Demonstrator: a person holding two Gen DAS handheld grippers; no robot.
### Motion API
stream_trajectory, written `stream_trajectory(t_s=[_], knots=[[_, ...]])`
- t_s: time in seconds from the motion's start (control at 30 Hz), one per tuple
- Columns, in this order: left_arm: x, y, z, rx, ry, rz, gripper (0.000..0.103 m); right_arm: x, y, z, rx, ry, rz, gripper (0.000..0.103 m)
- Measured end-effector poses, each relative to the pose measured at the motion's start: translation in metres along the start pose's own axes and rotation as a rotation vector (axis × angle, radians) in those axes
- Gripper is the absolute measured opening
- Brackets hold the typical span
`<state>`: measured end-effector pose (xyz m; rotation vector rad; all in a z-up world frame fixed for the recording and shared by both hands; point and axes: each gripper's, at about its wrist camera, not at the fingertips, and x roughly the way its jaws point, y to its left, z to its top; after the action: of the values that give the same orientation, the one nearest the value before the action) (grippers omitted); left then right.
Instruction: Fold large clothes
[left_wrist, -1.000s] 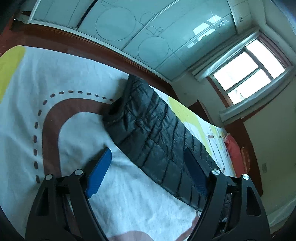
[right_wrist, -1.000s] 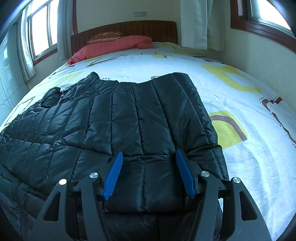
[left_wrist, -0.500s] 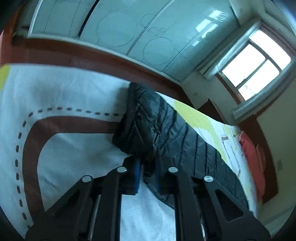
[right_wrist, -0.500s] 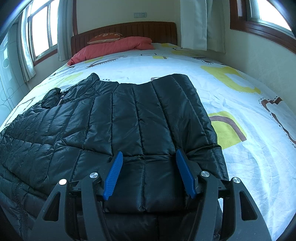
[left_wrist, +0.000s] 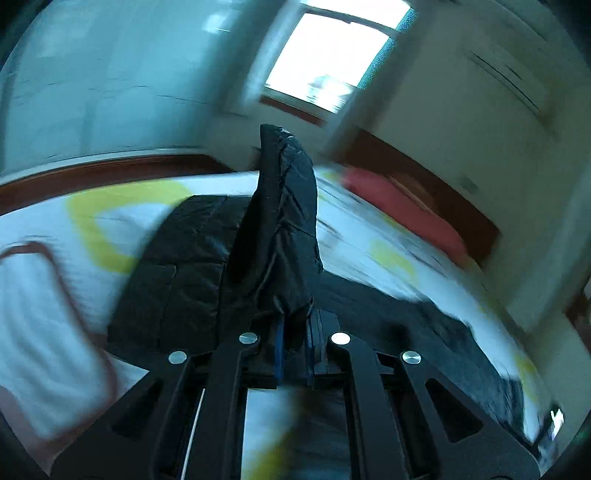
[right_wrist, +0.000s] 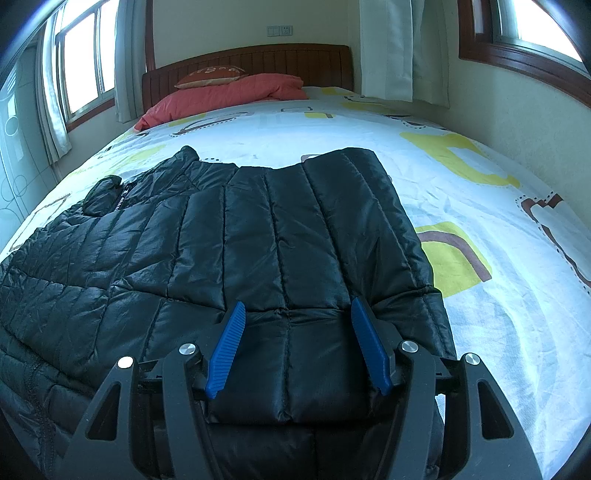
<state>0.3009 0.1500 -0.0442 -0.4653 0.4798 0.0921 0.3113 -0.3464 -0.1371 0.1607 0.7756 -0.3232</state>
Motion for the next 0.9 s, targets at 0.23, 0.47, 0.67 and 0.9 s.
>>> stream_trajectory(t_s=[0.23,0.47,0.67,0.9], knots=[[0.047,-0.134,-0.042,0.190,0.129,-0.154,0.008,0.000,0.000,0.000,0.000,0.000,-0.001,0.060],[0.066,-0.214,-0.110,0.322,0.242,-0.235,0.008,0.000,0.001,0.000,-0.005,0.001,-0.008,0.060],[0.081,-0.248,-0.145,0.407,0.342,-0.265,0.034,-0.001,0.002,0.000,-0.009,0.004,-0.014,0.060],[0.029,-0.237,-0.134,0.438,0.296,-0.317,0.071,-0.004,0.008,0.006,-0.032,0.021,-0.027,0.065]])
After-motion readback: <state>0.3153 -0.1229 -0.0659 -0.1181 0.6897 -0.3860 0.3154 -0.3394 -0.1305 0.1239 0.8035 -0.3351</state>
